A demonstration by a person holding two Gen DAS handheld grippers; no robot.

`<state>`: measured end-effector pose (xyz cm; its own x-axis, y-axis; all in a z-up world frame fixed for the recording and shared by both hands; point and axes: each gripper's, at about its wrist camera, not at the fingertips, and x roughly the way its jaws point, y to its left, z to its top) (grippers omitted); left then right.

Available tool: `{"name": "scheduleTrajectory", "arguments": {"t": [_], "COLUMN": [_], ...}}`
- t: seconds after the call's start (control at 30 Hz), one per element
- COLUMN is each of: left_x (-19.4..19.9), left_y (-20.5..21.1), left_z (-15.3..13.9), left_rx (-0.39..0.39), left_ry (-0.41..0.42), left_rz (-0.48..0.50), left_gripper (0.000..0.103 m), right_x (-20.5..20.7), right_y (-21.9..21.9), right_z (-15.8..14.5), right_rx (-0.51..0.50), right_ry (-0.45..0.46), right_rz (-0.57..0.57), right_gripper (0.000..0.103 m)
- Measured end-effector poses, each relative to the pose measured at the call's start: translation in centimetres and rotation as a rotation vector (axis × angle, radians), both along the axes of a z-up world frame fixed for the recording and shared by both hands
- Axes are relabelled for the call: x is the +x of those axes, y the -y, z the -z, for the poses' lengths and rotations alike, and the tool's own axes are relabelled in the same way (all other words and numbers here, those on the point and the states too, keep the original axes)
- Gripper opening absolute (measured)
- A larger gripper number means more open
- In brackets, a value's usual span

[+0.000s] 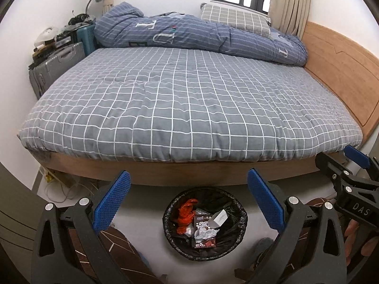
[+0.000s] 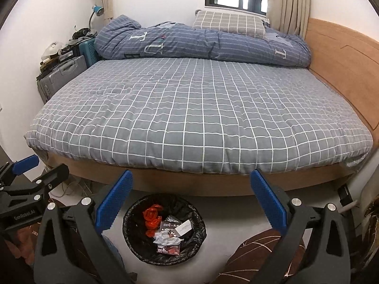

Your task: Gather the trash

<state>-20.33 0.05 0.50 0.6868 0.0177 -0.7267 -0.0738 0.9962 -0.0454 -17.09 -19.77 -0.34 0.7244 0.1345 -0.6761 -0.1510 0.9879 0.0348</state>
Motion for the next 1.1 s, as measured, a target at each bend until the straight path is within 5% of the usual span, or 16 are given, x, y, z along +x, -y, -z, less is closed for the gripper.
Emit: {"name": "scheduleTrajectory", "arguments": {"t": [1.1], "left_x": [0.12], "left_y": [0.20], "left_z": [0.29], "left_rx": [0.030], "left_ry": [-0.016], "left_rz": [-0.022], "left_gripper": [0.097], "right_x": [0.14], "right_y": [0.09], "right_z": [0.79], "right_rx": [0.009], "right_ry": [-0.017], "right_rz": [-0.003], "right_gripper": [0.095]}}
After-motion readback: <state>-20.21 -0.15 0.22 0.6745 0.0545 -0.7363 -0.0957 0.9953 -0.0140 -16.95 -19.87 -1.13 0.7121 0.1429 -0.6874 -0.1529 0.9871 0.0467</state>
